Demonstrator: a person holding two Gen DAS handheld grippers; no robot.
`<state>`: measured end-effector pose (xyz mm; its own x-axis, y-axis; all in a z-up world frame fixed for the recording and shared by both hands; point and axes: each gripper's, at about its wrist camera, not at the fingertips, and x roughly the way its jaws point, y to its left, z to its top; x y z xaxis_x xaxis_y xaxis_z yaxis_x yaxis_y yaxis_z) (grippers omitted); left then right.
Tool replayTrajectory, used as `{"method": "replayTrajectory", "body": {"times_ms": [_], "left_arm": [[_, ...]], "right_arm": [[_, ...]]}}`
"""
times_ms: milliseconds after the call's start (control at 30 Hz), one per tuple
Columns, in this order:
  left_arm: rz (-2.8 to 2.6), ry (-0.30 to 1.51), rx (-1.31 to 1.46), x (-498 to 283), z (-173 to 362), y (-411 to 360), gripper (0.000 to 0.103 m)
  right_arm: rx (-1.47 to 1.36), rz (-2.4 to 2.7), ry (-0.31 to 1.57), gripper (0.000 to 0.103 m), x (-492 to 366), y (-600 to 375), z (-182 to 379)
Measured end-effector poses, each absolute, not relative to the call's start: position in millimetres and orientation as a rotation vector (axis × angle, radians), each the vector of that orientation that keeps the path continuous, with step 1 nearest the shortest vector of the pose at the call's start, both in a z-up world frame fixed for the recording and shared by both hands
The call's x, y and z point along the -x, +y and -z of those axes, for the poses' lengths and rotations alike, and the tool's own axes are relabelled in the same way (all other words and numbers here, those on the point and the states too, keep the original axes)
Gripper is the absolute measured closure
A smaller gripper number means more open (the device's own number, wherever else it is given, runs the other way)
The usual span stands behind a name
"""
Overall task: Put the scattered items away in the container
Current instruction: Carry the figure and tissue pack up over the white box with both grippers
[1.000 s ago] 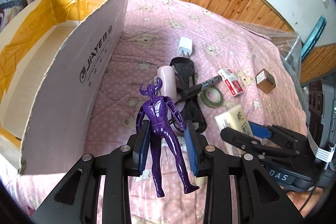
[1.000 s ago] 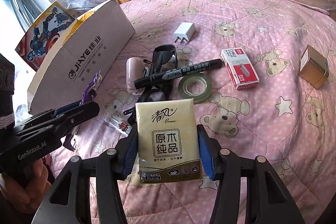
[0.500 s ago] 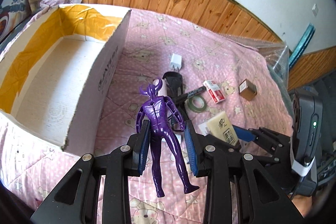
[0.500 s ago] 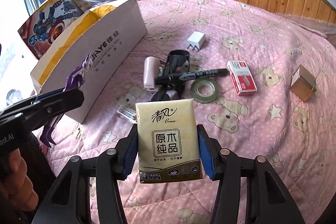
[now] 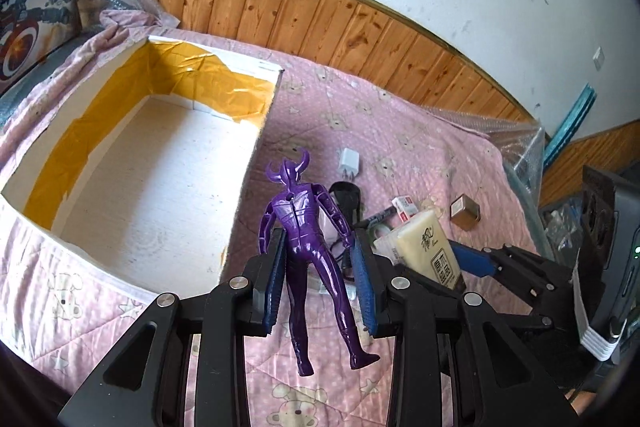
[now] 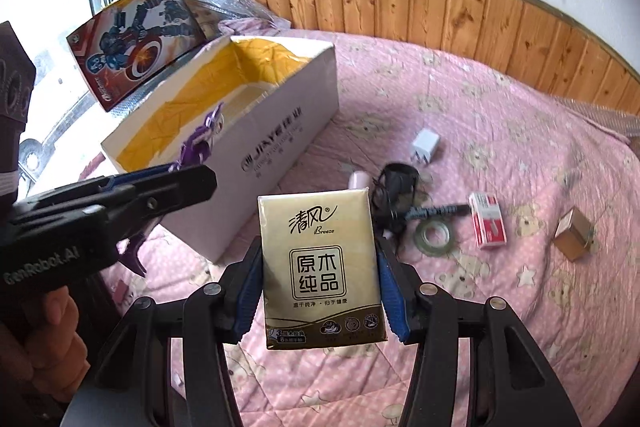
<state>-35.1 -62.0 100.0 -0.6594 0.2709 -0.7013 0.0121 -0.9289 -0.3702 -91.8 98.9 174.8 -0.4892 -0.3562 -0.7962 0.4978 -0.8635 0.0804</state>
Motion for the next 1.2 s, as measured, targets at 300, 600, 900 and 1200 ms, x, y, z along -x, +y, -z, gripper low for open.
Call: {"method": "replayTrajectory", "body": {"times_ms": [300,600,900,1200], "left_arm": [[-2.749,-0.539,1.234,42,-111,-97,0.07],[-2.804,-0.514,1.216,52,-123,-128,0.07],[-2.828,-0.508,1.259,66,-118,-158,0.07],[-2.852,-0.487,1.3,90,-115,-183,0.07]], "right_arm": [[-1.115,2.334,0.278,0.049,99,63,-211],[-1.083,2.292,0.319,0.049,109,28,-224],[-1.059,2.248,0.357,0.049,127,-3,-230],[-1.062,2.187,0.377,0.049,153,-34,-227]]}}
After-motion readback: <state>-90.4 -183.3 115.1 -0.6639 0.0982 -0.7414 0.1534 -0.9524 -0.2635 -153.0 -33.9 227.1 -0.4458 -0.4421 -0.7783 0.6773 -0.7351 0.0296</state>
